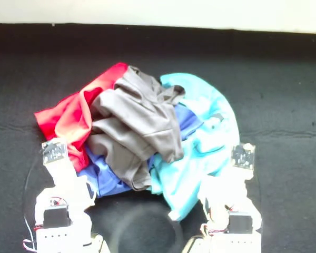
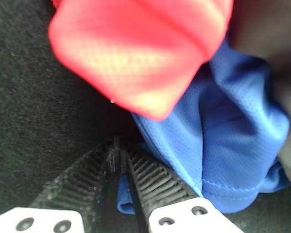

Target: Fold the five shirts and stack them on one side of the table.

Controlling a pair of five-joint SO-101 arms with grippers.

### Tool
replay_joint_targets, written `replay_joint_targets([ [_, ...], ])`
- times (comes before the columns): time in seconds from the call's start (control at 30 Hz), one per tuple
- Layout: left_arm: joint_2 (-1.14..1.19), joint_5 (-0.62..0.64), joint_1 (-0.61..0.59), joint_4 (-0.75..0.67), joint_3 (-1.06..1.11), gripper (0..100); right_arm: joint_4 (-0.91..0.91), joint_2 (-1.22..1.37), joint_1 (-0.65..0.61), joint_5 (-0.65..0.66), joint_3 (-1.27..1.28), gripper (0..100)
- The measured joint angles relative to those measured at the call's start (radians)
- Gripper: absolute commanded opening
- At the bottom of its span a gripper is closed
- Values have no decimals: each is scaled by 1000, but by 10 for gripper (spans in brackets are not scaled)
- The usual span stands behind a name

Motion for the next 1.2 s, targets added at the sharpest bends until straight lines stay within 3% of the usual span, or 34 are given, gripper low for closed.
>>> replay_joint_targets([
  [0.63, 3, -2, -20, -3, -34, 10, 0, 0, 0, 0, 0, 7],
  [0.93, 68, -2, -17, 52, -341, 11, 0, 0, 0, 0, 0, 7],
  [1.2, 591, 0, 86, 212, -824, 11, 0, 0, 0, 0, 0, 7],
])
